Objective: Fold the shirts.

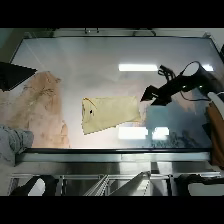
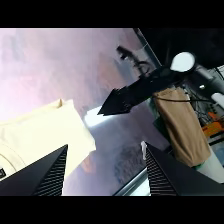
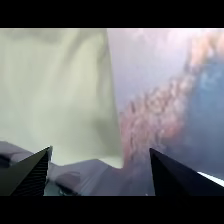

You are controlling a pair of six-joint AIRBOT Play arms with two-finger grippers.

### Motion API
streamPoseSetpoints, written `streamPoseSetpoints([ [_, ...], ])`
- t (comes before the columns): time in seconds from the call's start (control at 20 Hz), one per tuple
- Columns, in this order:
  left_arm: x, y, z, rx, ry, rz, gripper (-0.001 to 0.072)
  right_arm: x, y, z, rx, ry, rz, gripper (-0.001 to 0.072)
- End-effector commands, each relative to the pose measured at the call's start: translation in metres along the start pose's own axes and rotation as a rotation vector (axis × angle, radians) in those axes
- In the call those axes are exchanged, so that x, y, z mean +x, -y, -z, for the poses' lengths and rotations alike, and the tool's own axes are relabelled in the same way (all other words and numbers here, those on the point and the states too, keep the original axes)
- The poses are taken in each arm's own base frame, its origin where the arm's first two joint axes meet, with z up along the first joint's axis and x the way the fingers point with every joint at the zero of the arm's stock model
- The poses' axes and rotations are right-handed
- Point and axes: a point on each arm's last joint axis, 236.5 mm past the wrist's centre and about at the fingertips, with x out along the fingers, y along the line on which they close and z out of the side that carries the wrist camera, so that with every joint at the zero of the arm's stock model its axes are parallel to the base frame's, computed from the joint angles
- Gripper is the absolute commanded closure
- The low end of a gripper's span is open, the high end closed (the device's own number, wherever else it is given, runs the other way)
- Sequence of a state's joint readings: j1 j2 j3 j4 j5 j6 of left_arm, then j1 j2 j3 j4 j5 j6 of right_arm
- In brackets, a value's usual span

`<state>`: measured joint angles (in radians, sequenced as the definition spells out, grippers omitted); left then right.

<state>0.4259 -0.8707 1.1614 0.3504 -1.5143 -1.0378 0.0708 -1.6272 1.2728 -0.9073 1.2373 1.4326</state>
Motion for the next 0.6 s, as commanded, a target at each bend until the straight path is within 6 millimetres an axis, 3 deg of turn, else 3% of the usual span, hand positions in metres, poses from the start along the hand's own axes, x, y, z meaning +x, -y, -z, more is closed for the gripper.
streamPoseSetpoints([
  [0.0,-0.002,0.000,-0.004,-0.010,0.018,0.009,0.0201,0.044,-0.014,0.000,0.020,-0.033,-0.191,0.0011],
  [0.2,-0.002,0.001,-0.003,-0.009,0.016,0.011,0.0202,0.082,-0.008,0.011,0.061,-0.106,-0.211,0.0012],
  [0.35,-0.002,0.000,-0.003,-0.009,0.015,0.011,0.0202,0.095,-0.039,0.012,0.024,-0.105,-0.319,0.0014],
  [0.4,-0.002,0.000,-0.003,-0.009,0.015,0.011,0.0202,0.096,-0.053,0.010,0.009,-0.091,-0.362,0.0122],
  [0.5,-0.002,0.000,-0.003,-0.010,0.016,0.011,0.0202,0.091,-0.085,0.006,-0.033,-0.056,-0.472,0.0649],
  [0.55,-0.002,0.001,-0.003,-0.009,0.015,0.011,0.0202,0.081,-0.102,0.002,-0.035,-0.038,-0.541,0.0693],
])
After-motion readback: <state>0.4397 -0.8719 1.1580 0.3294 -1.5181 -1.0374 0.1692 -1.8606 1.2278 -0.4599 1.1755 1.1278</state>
